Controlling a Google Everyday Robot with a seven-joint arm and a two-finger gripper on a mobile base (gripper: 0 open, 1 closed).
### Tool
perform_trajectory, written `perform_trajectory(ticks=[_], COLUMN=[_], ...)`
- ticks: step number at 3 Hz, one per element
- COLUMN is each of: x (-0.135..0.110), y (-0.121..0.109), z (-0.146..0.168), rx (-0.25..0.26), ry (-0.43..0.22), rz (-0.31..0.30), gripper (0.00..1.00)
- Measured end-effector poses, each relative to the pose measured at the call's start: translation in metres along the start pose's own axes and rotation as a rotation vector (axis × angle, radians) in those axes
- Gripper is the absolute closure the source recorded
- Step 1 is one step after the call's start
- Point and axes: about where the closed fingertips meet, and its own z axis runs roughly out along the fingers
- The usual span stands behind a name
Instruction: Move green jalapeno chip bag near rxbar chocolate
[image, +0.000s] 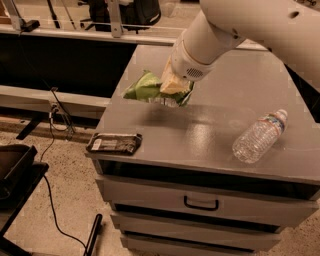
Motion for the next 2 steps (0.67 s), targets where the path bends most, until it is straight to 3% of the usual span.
perform_trajectory(ticks=[1, 2], x=[-0.012, -0.025], y=[0.015, 0.036], z=[-0.002, -0.004], rx=[-0.030, -0.064], ry=[-0.022, -0.037], rz=[-0.028, -0.046], gripper=[1.00, 0.83])
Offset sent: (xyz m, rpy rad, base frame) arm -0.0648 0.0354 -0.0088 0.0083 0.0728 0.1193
